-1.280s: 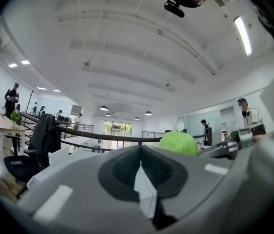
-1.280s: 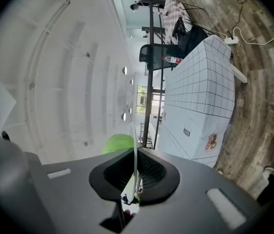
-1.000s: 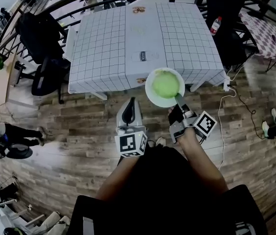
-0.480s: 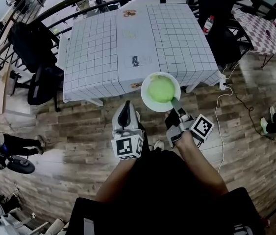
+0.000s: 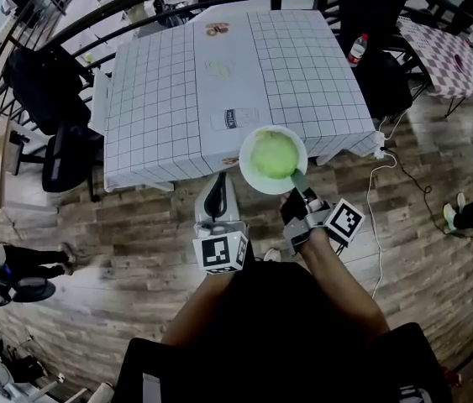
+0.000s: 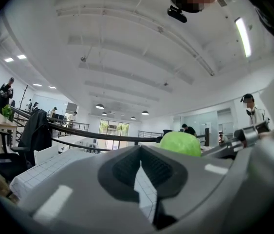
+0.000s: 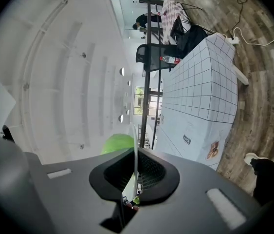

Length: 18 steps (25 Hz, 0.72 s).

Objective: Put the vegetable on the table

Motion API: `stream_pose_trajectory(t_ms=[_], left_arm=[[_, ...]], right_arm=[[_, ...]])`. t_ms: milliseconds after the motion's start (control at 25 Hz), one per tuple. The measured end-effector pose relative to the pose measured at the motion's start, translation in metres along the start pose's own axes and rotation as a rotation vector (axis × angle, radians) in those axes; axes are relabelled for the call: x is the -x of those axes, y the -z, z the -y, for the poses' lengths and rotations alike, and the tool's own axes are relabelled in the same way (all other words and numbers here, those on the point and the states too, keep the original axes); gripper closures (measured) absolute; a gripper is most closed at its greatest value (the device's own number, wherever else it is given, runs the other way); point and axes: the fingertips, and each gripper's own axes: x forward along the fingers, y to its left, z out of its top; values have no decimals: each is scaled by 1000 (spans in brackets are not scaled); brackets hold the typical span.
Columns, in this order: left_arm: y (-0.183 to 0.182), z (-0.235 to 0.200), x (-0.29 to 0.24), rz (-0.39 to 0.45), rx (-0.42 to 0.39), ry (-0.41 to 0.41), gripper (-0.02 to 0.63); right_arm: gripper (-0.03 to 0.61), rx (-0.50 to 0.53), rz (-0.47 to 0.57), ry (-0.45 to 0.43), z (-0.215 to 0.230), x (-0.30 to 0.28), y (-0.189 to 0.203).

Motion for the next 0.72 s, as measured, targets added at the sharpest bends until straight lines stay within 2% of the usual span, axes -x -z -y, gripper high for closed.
stream_pose_trajectory(t_ms=[280, 560, 720], left_arm=[[-1, -29, -43, -8, 14, -9, 604], [-7, -70, -102, -8, 13, -6, 604], [-11, -90, -121, -8, 10, 14, 604]], right_arm=[[571, 14, -2, 8, -1, -49, -13], [569, 27, -7, 4, -16, -126, -26], [570, 24, 4, 9, -23, -152, -20]])
